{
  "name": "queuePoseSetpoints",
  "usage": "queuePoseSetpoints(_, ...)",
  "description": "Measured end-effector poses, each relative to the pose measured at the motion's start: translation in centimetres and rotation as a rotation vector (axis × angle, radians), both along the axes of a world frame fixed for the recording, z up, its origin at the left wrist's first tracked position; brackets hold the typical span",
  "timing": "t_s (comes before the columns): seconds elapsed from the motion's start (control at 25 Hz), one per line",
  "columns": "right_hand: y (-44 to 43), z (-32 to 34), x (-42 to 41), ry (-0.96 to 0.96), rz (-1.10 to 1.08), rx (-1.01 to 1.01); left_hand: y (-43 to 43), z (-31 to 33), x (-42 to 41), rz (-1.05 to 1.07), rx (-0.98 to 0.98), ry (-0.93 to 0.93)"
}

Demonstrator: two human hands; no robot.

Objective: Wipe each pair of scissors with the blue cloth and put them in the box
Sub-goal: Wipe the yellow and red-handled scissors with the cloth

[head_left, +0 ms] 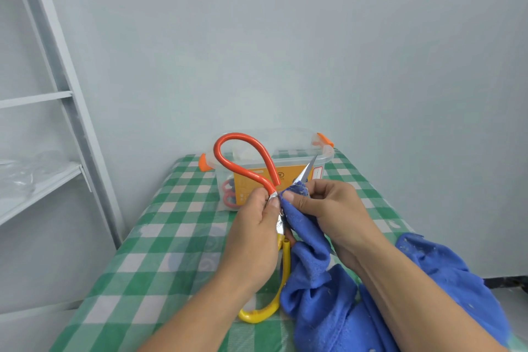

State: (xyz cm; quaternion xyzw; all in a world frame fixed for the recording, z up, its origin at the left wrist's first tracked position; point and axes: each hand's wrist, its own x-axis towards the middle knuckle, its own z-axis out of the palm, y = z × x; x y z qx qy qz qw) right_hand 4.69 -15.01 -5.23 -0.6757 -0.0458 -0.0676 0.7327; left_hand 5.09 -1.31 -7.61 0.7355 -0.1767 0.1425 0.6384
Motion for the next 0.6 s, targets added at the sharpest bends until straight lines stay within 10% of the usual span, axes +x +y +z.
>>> queuePoseSetpoints(0.6,-0.54,-0.14,0.28,0.07,0.091,0.023,0.0,-0.55,0.64,-0.101,-0.141,0.09)
